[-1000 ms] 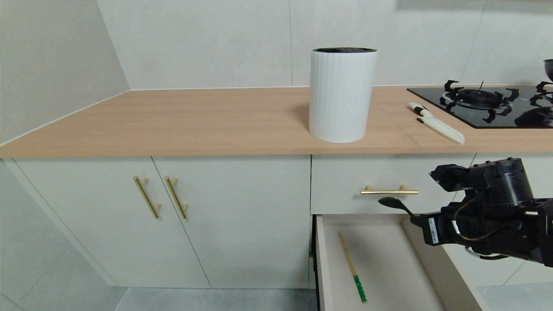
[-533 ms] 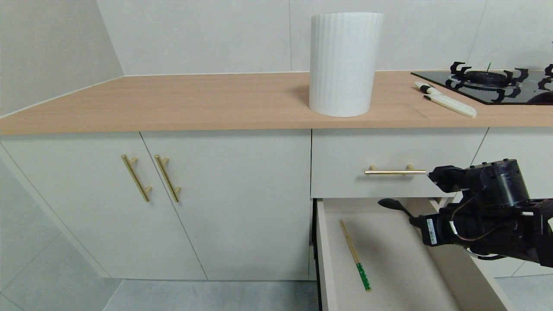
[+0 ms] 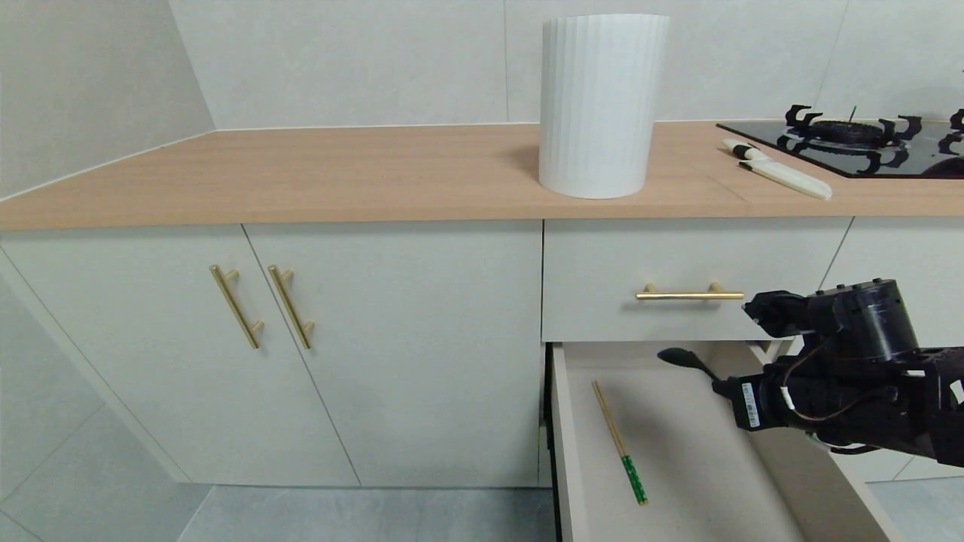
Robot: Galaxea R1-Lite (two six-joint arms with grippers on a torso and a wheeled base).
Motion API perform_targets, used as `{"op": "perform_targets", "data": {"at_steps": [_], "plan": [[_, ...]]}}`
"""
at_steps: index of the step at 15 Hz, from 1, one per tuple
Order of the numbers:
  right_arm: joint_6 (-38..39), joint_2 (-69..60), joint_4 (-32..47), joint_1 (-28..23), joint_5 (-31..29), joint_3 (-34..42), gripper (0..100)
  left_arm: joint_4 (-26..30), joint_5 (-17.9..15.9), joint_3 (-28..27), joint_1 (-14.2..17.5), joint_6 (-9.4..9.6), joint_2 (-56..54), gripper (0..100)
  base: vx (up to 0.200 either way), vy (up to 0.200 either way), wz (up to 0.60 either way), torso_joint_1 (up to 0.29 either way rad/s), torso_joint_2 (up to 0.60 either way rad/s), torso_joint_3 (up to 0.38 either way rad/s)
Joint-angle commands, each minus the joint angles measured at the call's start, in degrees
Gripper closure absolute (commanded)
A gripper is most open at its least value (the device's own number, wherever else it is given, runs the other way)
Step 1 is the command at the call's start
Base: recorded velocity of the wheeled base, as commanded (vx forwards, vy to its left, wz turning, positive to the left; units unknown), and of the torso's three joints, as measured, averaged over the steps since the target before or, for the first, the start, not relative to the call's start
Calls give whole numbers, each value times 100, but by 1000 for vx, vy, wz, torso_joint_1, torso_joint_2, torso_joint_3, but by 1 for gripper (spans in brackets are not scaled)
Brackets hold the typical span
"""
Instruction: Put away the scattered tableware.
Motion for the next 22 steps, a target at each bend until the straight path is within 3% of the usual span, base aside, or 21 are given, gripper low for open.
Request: {"op": "perform_targets", "data": {"at_steps": [1, 4, 7, 10, 15, 22], "plan": [[6, 405, -34, -3, -8, -34, 100, -1, 5, 1, 1, 2, 2, 0, 0, 0, 0, 0, 0, 0], [23, 1319, -500, -3, -70, -114, 100, -1, -4, 1, 1, 2, 2, 0, 0, 0, 0, 0, 0, 0], [322, 2383, -535, -20, -536, -500, 100, -1, -4, 1, 1, 2, 2, 0, 0, 0, 0, 0, 0, 0], [454, 3007, -561, -20, -641, -641, 100, -1, 5, 1, 1, 2, 2, 0, 0, 0, 0, 0, 0, 0], [445, 3578, -992, -108, -878, -702, 100, -1, 5, 1, 1, 2, 2, 0, 0, 0, 0, 0, 0, 0], [436, 3631, -1009, -126, -887, -702, 100, -1, 5, 1, 1, 2, 2, 0, 0, 0, 0, 0, 0, 0]]}}
